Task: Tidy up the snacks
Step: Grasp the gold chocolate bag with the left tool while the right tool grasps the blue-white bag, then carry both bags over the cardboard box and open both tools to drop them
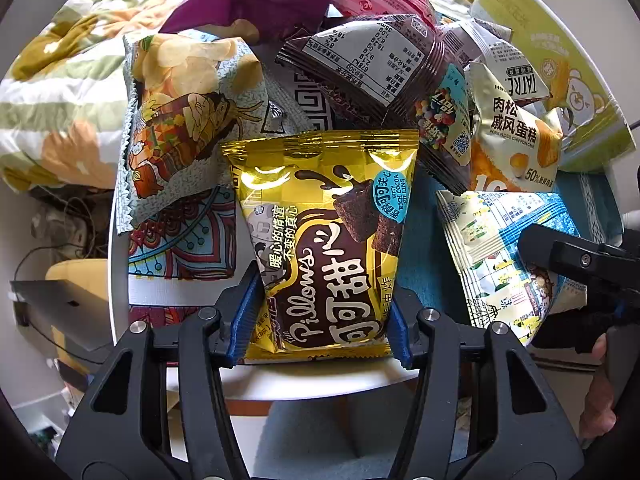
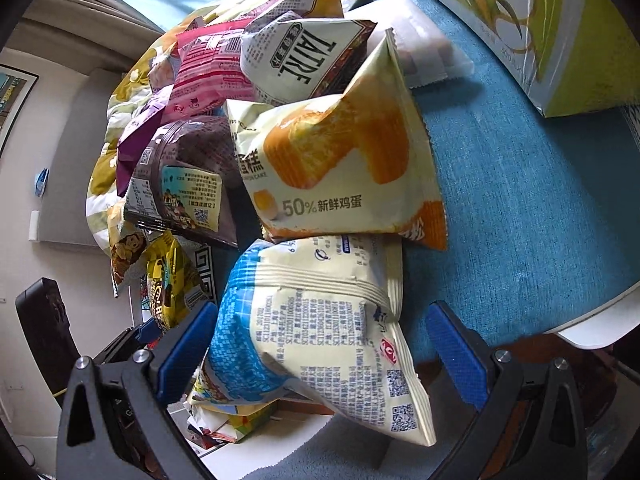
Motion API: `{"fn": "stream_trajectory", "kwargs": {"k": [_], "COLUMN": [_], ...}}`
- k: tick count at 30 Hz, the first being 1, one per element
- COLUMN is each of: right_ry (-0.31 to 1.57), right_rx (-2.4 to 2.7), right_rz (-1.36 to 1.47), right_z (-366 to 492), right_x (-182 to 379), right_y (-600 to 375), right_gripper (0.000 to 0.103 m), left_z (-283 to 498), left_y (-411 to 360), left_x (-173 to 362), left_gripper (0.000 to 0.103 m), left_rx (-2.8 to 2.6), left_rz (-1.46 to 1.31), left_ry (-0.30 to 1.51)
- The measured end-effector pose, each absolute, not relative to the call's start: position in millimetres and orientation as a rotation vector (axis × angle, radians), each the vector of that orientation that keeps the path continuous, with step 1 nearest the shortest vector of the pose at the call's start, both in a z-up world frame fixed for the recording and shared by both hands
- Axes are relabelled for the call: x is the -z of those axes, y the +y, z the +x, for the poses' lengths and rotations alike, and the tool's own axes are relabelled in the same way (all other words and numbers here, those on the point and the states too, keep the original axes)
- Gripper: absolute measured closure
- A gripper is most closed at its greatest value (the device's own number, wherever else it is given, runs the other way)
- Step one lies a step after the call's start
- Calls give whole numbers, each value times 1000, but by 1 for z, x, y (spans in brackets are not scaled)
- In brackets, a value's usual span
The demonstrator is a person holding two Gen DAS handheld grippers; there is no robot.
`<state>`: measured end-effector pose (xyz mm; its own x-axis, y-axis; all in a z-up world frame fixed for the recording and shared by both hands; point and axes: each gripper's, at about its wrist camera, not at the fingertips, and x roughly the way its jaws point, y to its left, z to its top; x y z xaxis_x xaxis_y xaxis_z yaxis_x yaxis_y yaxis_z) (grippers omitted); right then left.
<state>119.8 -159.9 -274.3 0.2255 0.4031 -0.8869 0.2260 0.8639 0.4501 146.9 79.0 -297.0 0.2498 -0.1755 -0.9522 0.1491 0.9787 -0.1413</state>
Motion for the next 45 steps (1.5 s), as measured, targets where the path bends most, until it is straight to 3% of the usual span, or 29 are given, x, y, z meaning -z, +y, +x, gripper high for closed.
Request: {"fn": "stream_trajectory", "kwargs": {"k": [5,9,13,18,34,45], "right_ry": [1372,1381,1383,1375,1229,1010], "right_rx": [-136,-144,-158,-162,-142,-78], "right_rz": [551,568,577,571,549,415], "right_z": [121,122,124,122,103,135], "right_x": [280,281,280,274,192,108], "right_y": [-158,-154,-150,-145,-148,-203], "right_gripper": [0,6,25,31,33,33], "left_z": [146,145,141,137,127,189], "left_y": [79,76,71,69,55,-16], "left_x": [291,286,282,269,180,106], "left_gripper": [53,53,53,53,54,53], "left_rx": [223,224,227,228,363,400], "left_rz": [-13,7,17,33,66,93], "left_ry": [1300,1281,1269,1242,1072,906]}}
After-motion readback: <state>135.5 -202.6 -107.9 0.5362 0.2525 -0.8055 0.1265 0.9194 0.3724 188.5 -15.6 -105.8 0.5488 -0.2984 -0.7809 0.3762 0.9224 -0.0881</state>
